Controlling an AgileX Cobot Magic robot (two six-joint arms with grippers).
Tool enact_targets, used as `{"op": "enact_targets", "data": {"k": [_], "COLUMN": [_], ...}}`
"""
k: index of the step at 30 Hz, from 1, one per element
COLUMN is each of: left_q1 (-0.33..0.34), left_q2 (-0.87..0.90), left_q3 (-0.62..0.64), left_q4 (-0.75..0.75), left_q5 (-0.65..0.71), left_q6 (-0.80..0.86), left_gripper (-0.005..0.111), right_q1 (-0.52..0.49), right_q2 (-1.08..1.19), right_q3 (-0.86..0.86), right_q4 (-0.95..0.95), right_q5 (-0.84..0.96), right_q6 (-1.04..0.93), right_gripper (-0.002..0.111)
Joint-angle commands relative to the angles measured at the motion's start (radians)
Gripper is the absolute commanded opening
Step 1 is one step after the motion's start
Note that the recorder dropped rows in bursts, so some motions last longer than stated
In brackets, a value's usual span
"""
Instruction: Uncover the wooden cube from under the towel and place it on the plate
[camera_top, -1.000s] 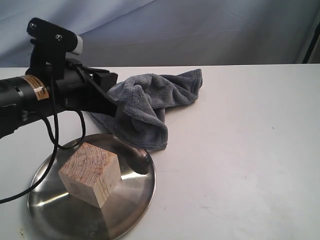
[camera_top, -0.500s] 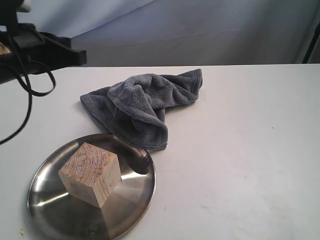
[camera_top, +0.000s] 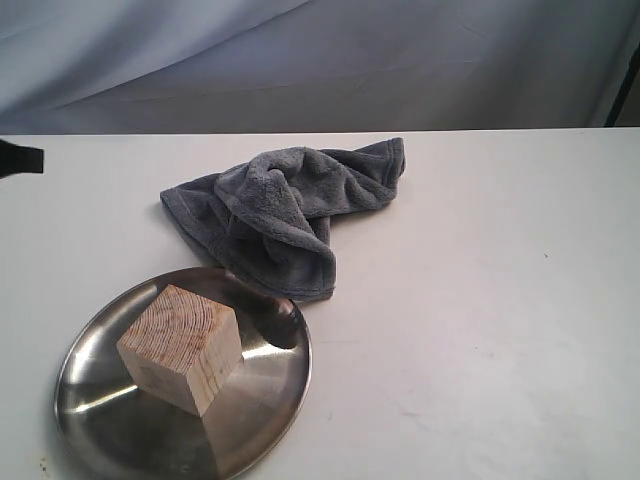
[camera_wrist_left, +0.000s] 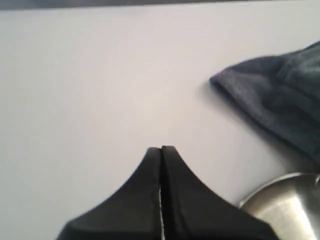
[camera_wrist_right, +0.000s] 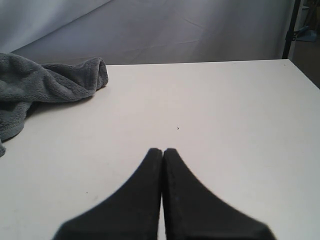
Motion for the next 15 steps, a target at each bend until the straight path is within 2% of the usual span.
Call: {"op": "enact_targets", "data": {"k": [1, 3, 7, 12, 15], "left_q1": [0.075, 0.103, 0.099, 0.042, 0.042], "left_q2": [-0.053, -0.090, -0.180, -0.330, -0.433], "left_q3": [-0.004, -0.004, 0.006, 0.114, 0.148], "left_q4": [0.014, 0.014, 0.005, 0.002, 0.000], "left_q5": [0.193, 0.266, 0.347, 0.258, 0.251], "left_q6": [-0.077, -0.110, -0.068, -0.027, -0.032], "left_gripper": [0.000, 0.000, 0.000, 0.000, 0.000], "right_q1": [0.000, 0.000, 0.000, 0.000, 0.000], "right_q2": [-0.006, -0.006, -0.006, -0.006, -0.006], "right_q3": [0.003, 0.003, 0.003, 0.003, 0.003], "right_q4": [0.005, 0.005, 0.005, 0.005, 0.005], "right_q5": [0.012, 0.012, 0.012, 0.012, 0.012], "right_q6": [0.004, 0.004, 0.004, 0.004, 0.004], "right_gripper": [0.003, 0.003, 0.003, 0.003, 0.003]}}
